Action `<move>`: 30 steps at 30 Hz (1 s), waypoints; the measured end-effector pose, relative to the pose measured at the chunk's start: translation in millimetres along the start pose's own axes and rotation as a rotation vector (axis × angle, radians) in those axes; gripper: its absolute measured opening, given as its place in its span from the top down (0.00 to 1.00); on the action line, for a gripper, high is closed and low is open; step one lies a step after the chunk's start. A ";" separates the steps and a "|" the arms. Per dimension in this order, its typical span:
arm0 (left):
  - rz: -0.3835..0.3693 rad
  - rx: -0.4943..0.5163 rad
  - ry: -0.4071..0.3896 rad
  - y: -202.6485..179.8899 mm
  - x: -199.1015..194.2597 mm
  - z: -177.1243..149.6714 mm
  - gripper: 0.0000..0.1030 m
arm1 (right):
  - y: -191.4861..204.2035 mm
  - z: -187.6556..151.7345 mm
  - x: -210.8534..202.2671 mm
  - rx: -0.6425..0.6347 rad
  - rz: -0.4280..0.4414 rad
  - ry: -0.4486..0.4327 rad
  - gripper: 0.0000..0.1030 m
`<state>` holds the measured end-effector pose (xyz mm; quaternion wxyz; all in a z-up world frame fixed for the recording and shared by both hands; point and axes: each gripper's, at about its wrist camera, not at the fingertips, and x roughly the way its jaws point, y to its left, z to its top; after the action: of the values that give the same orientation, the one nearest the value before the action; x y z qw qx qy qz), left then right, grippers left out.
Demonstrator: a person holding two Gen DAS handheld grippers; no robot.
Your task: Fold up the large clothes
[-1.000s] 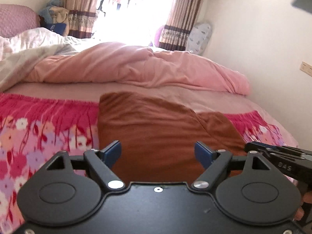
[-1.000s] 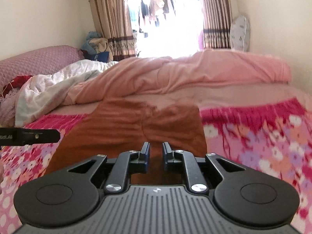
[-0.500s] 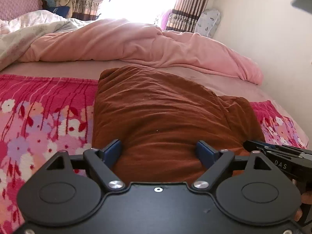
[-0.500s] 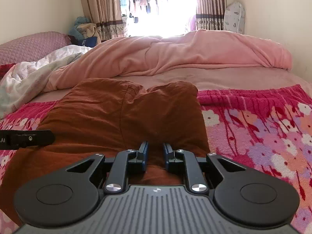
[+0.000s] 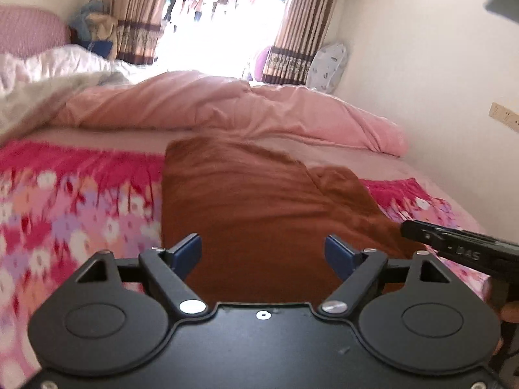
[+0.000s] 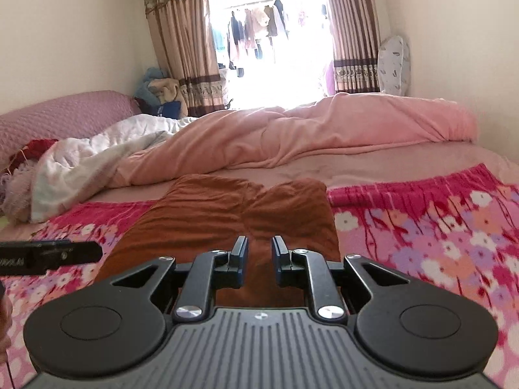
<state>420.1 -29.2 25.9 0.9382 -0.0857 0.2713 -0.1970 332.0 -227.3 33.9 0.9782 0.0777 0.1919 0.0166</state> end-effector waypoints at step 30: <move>0.042 -0.015 0.031 -1.9 37.7 4.7 0.19 | 0.4 -5.3 14.2 0.029 -0.049 -0.007 0.81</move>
<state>451.3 -46.4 12.5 0.9372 -0.0837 0.2891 -0.1765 343.1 -225.2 23.8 0.9778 0.0873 0.1904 -0.0104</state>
